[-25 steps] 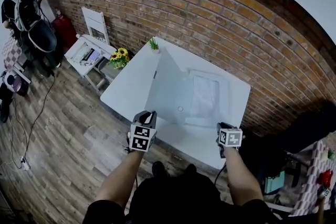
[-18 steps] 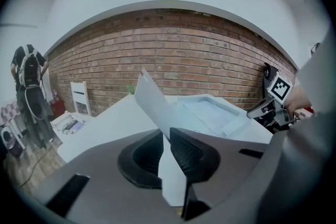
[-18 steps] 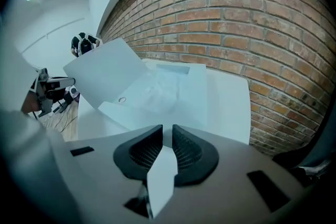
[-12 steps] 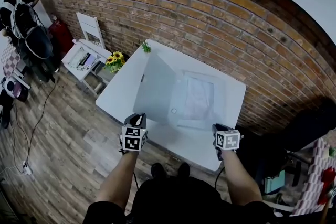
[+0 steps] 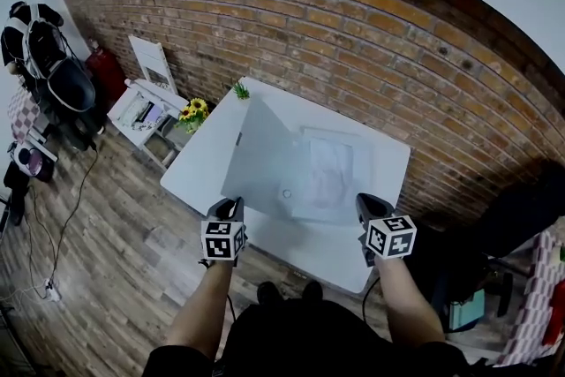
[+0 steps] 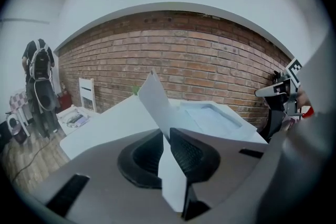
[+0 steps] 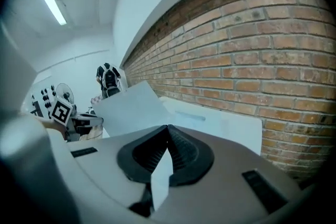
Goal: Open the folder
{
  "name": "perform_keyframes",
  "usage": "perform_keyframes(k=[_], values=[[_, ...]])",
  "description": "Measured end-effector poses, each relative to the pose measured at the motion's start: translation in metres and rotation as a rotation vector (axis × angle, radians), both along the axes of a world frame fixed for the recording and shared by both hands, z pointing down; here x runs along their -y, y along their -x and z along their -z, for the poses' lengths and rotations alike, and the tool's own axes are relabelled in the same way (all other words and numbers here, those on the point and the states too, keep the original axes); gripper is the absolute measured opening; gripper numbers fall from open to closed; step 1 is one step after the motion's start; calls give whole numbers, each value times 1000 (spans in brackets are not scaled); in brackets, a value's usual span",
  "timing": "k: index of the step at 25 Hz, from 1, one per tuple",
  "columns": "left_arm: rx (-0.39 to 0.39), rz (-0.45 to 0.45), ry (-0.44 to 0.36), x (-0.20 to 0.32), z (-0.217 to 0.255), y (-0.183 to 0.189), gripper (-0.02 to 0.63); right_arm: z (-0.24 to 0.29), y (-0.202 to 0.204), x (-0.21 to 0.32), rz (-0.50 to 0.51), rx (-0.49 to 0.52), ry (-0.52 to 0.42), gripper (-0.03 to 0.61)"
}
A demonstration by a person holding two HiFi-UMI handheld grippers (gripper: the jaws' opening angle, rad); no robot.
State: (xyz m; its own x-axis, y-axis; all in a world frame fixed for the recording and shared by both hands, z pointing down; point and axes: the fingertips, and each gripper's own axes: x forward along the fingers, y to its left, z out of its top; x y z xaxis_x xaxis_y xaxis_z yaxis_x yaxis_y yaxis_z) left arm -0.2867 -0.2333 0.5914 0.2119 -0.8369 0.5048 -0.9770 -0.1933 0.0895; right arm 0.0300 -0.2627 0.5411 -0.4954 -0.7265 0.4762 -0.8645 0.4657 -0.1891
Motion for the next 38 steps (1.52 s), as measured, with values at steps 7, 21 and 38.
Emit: perform_keyframes(k=[7, 21, 38], values=[[-21, 24, 9, -4, 2, -2, 52, 38, 22, -9, 82, 37, -120, 15], [-41, 27, -10, -4, 9, -7, 52, 59, 25, -11, 101, 95, -189, 14], [-47, 38, -50, -7, 17, -7, 41, 58, 19, -16, 111, 105, -188, 14]])
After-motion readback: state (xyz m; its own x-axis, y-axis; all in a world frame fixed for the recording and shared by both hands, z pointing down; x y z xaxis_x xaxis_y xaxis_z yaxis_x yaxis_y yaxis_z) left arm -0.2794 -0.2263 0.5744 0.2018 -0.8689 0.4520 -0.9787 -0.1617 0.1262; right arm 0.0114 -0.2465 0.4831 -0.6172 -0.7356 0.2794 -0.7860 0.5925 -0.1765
